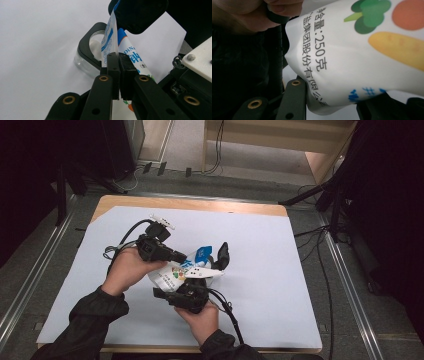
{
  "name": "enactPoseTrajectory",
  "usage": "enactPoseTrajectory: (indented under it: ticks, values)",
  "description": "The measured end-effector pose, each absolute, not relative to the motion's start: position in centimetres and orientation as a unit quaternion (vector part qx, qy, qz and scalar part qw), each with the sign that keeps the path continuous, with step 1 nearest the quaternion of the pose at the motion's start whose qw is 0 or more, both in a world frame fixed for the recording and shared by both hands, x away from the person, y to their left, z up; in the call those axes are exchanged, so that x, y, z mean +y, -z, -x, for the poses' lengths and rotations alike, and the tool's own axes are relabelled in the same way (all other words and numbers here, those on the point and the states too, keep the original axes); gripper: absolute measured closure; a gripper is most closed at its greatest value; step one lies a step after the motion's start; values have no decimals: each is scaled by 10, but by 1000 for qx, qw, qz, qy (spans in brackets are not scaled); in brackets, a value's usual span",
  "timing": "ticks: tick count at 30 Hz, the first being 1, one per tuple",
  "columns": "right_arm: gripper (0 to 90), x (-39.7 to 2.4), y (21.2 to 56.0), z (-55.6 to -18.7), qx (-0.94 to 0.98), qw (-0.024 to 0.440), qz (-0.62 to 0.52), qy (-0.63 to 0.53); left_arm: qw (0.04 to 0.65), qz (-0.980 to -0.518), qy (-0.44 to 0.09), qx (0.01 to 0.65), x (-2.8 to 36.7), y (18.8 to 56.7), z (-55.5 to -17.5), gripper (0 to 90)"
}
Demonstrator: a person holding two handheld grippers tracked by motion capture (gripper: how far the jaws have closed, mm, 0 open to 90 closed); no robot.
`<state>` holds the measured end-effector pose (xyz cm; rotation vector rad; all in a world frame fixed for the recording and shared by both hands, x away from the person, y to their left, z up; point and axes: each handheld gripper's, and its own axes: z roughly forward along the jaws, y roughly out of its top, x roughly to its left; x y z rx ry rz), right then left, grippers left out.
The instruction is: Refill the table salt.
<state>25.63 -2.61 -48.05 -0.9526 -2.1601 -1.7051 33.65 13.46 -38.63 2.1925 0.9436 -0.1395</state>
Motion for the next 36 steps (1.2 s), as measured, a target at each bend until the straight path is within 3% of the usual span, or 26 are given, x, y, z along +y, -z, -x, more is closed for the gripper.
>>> enactPoseTrajectory:
  ticks: [36]
  values:
    - [705, -27, 477, -257, -729, 125, 328, 588, 374, -854, 54, 358, 134, 384, -336, 882]
